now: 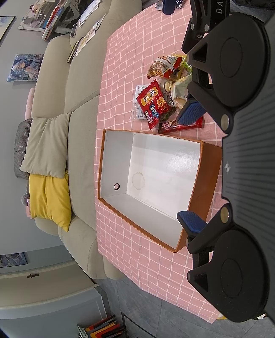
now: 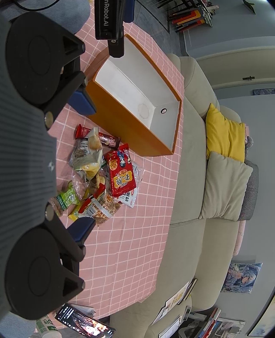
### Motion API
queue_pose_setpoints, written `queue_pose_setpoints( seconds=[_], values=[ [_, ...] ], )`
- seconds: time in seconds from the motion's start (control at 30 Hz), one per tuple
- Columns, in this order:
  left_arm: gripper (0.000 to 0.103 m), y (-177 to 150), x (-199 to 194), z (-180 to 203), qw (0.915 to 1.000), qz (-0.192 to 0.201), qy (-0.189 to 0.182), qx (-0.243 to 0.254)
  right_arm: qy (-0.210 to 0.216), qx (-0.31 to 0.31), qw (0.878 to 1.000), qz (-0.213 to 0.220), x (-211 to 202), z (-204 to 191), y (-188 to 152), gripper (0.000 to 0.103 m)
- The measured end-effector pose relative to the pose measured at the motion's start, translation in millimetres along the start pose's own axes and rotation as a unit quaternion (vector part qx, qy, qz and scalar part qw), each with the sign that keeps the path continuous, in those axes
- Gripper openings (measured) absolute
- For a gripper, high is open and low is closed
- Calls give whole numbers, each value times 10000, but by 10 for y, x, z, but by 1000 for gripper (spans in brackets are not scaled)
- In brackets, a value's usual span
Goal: Organize snacks
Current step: 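Grasp the white-yellow bread bag with left tool while right tool grasps striped snack bag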
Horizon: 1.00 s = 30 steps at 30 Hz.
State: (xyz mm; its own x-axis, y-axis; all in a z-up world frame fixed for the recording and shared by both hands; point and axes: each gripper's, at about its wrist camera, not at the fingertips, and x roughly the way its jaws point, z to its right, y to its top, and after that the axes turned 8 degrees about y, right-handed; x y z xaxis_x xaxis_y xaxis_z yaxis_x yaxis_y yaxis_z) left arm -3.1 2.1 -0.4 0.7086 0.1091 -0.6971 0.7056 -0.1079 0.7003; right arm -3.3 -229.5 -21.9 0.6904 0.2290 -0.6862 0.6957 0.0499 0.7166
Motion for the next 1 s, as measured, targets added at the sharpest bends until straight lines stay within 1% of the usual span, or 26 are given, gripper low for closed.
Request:
queue_pose_setpoints(
  seconds=[0.27,0.37,0.5,0.57,0.6,0.67,0.77,0.87,1.0],
  values=[
    [103,37,-66,70,9996,104,-228,96,272,-14,9992,295,-25,79,-61,99],
    [103,46,-74,141,9991,131,-359,163,334,-68,9991,261,15,131,-102,99],
    [99,41,-52,279,9975,53,-644,271,380,-199,9989,191,66,227,-220,97],
    [91,23,-28,363,9960,9,-823,346,375,-221,9990,54,120,289,-294,89],
    [89,14,-11,404,9951,-31,-909,376,369,-199,9991,-23,151,325,-330,87],
    [87,-5,39,500,9933,-133,-1065,422,354,-140,9992,-156,210,404,-401,82],
    [87,-14,126,663,9909,-301,-1225,464,329,-87,9990,-295,300,511,-454,77],
    [88,30,210,782,9888,-406,-1399,325,254,-180,9989,-339,395,595,-436,75],
    [92,108,385,865,9852,-643,-1580,-143,172,-418,9986,-290,518,698,-350,74]
  ],
)
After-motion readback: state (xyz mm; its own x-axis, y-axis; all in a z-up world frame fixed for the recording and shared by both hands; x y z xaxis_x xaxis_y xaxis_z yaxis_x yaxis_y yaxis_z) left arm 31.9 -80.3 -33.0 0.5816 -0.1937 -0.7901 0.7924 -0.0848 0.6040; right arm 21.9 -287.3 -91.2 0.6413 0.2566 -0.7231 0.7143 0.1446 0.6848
